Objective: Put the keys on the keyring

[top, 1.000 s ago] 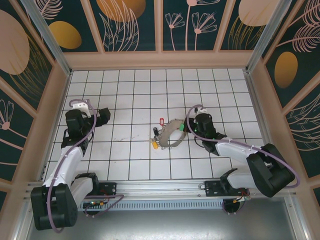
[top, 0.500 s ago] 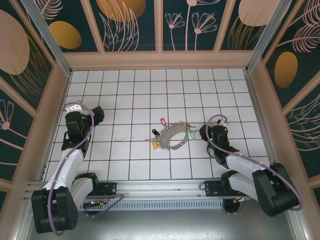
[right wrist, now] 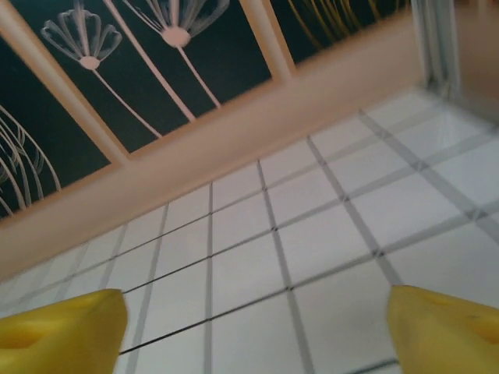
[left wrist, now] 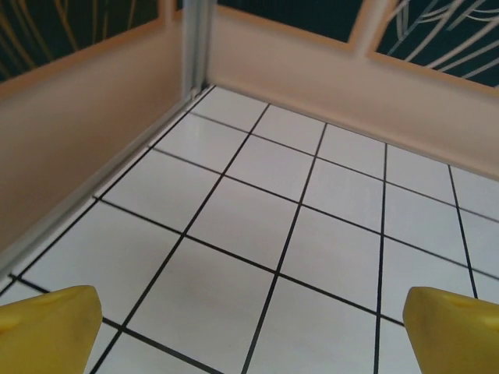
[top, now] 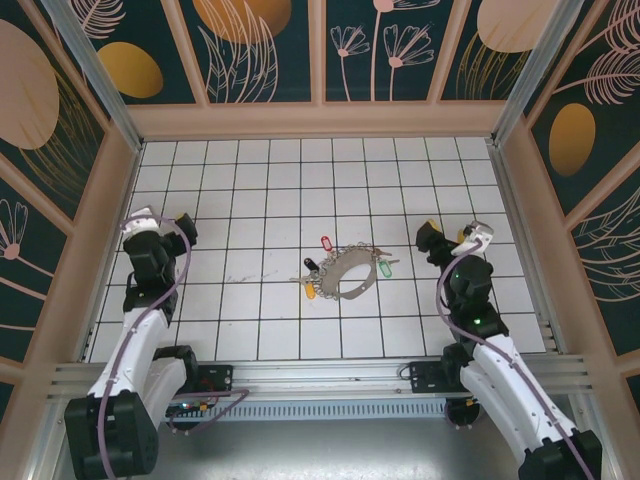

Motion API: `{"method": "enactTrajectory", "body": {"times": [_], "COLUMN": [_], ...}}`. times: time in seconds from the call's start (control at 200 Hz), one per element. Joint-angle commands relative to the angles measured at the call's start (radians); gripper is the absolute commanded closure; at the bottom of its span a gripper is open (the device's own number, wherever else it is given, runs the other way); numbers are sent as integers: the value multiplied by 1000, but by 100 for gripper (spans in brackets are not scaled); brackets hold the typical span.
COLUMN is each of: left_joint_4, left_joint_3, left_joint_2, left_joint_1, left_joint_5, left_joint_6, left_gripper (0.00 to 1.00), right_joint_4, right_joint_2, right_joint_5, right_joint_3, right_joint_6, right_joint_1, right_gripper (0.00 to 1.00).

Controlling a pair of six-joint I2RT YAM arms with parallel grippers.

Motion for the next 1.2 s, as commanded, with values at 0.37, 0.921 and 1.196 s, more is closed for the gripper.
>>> {"method": "enactTrajectory", "body": {"times": [0.37, 0.921, 1.196], "left_joint_4": [746, 1039, 998], "left_joint_3": [-287, -140, -127], "left_joint_2": [210, 686, 675], "left_joint_1": [-2, -46, -87], "left_joint_5": [155, 116, 49], "left_joint_6": [138, 126, 154], "left_gripper": [1, 1, 1], "right_joint_4": [881, 1007, 982], "right_joint_2": [413, 1007, 1009], "right_joint_5": [-254, -228, -252], "right_joint_3": [-318, -25, -18], "right_joint_6": [-344, -289, -274], "right_joint_1": [-279, -310, -329], "right_gripper": [1, 1, 1]}}
